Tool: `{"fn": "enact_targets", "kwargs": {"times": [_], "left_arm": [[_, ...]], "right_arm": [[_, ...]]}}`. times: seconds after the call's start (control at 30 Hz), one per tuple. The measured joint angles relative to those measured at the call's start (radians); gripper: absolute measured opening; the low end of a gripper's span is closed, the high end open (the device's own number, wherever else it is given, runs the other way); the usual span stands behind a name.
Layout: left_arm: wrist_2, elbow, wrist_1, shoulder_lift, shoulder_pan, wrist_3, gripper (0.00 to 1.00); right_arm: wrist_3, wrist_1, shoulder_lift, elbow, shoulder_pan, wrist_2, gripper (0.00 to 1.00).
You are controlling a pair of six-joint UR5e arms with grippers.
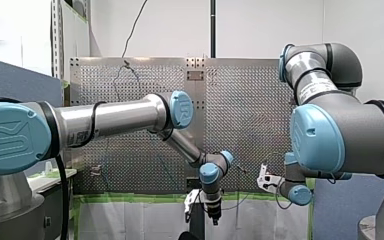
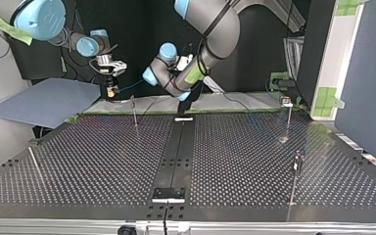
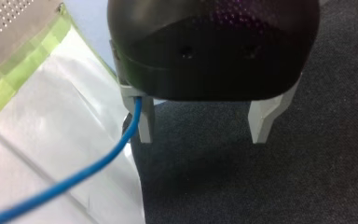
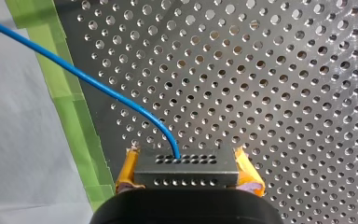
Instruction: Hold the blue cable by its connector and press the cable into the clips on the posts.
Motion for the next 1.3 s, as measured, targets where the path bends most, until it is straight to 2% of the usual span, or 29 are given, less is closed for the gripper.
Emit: {"fn": "enact_targets", "kwargs": {"times": [0.27,0.6,1.0,1.03,1.07,1.1,1.13,1.17,1.3], "left_arm": [[0.017,-0.019,0.023,-0.003,0.01,-0.001,0.99],[0.028,-0.025,0.026,-0.06,0.023,0.008,0.99],[0.051,-0.031,0.039,-0.064,0.025,0.014,0.99],[0.051,-0.031,0.039,-0.064,0.024,0.015,0.71],[0.051,-0.031,0.04,-0.064,0.024,0.016,0.53],[0.05,-0.031,0.04,-0.064,0.023,0.019,0.53],[0.049,-0.031,0.04,-0.064,0.023,0.022,0.33],[0.049,-0.031,0.04,-0.064,0.022,0.026,0.0],[0.036,-0.032,0.042,-0.064,0.019,0.058,0.0]], "right_arm": [[-0.002,0.002,0.0,0.0,0.0,0.001,0.0],[-0.002,0.001,0.0,-0.001,0.002,0.002,0.0],[-0.003,0.004,0.0,-0.006,0.004,0.004,0.0],[-0.003,0.004,0.0,-0.006,0.004,0.005,0.0],[-0.003,0.004,0.0,-0.006,0.004,0.004,0.0],[-0.003,0.004,0.0,-0.006,0.004,0.004,0.0],[-0.003,0.004,0.0,-0.006,0.004,0.005,0.0],[-0.003,0.004,0.0,-0.006,0.005,0.005,0.0],[-0.003,0.004,0.0,-0.006,0.006,0.005,0.0]]}}
